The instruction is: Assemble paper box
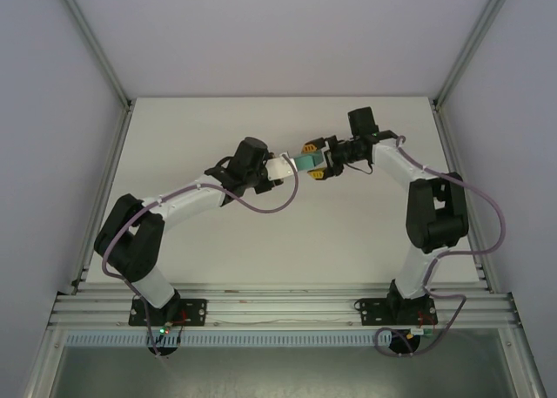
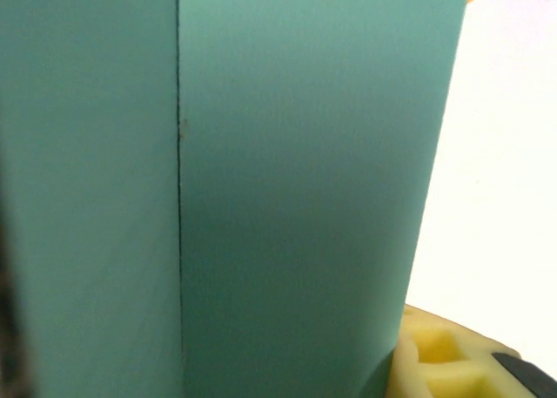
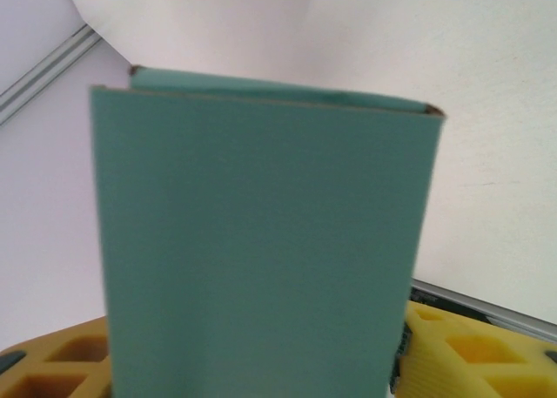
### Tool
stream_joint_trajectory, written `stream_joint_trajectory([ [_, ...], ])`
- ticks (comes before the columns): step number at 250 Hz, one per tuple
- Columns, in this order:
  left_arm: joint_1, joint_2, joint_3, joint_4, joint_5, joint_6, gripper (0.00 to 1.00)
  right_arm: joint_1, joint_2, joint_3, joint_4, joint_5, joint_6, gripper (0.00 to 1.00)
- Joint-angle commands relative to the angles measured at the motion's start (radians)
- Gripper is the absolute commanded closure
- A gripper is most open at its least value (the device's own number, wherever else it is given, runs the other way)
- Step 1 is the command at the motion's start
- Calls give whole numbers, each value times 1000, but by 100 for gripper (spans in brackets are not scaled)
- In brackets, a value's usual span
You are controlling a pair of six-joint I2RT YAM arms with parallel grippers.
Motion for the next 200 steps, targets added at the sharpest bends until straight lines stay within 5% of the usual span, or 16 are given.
stream_joint_trajectory([
  [1, 2, -52, -4, 61, -30, -13, 63, 12, -48, -22, 21, -32, 13, 36],
  [12, 2, -57, 2, 46, -34, -9, 63, 11, -53, -26, 22, -29, 6, 22],
  [22, 1, -59, 6, 30, -33, -5, 64, 9, -59, -29, 26, -15, -4, 0],
  [63, 3, -59, 49, -122, 11, 33, 65, -41, -118, 6, -106, 172, -191, 0],
  [96, 5, -9, 145, -406, 100, 110, 64, -63, -168, 104, -312, 465, -427, 0],
  [150, 11, 85, 272, -719, 186, 195, 66, -37, -296, 121, -366, 941, -742, 0],
  [169, 16, 128, 311, -821, 251, 253, 66, -18, -356, 56, -275, 982, -904, 0],
  [200, 27, 223, 426, -996, 301, 288, 66, -17, -475, -140, 2, 834, -1073, 0],
])
